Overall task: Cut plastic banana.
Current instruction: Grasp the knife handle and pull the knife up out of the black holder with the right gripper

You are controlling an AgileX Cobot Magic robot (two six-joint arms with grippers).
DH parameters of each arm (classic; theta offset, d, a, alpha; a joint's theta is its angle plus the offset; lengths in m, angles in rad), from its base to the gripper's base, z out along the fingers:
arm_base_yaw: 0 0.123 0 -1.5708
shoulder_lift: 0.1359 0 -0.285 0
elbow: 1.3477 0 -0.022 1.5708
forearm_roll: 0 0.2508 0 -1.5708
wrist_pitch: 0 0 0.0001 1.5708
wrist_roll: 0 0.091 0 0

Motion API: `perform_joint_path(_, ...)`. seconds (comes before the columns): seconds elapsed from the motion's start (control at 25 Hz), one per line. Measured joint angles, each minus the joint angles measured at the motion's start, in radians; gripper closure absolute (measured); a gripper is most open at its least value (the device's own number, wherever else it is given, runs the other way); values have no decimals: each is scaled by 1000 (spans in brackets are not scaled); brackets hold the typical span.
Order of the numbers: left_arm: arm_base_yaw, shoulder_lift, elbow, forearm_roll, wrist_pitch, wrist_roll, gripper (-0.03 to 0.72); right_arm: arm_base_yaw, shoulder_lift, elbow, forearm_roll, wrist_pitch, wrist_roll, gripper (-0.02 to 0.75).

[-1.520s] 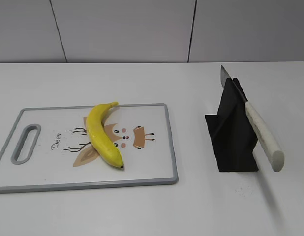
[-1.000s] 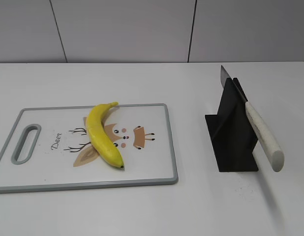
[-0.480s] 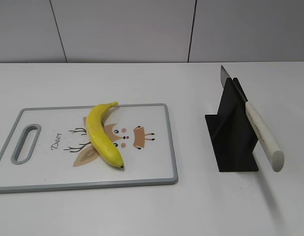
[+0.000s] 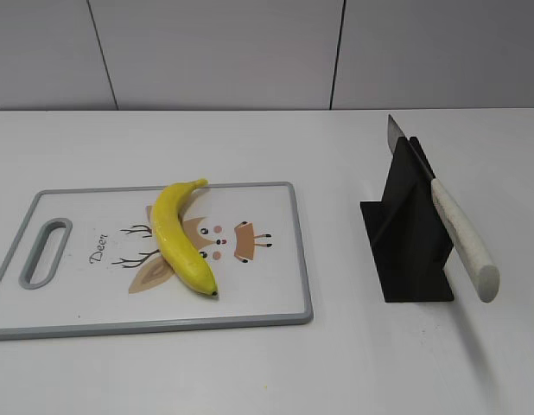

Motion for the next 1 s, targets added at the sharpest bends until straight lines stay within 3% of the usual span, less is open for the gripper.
perform_joint_path(0.32,0,0,0,0,0,0,112,0,202,-127,0,42,0,147)
perform_joint_path(0.64,0,0,0,0,0,0,115,0,547,-286,0,200,0,147)
perform_joint_path(1.0,0,0,0,0,0,0,115,2,864,-370,89,244,2,147)
